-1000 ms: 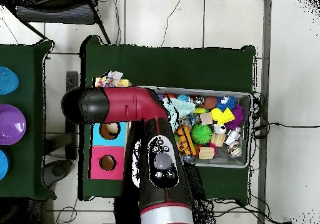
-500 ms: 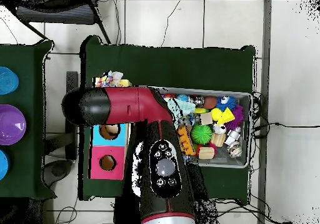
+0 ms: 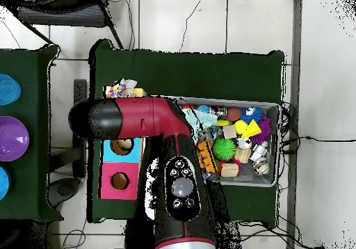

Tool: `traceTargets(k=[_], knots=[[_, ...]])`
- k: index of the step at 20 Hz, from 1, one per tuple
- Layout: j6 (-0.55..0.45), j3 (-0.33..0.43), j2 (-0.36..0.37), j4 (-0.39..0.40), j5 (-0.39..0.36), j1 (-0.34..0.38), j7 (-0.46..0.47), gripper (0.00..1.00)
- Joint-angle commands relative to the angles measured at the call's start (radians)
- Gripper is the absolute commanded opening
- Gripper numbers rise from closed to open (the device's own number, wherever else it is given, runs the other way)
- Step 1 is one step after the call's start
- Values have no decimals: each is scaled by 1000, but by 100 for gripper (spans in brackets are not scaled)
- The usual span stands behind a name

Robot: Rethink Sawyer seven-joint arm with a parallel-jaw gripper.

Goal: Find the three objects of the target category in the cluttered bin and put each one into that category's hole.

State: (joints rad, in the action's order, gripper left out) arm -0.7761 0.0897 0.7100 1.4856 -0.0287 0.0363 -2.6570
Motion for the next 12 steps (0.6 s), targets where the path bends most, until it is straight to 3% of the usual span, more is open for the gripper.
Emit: traceTargets(k=[1,12], knots=[[91,-29,-30,12,-24,-26,-109,0],[94,-43,-40,-4,6,-33,-104,0]])
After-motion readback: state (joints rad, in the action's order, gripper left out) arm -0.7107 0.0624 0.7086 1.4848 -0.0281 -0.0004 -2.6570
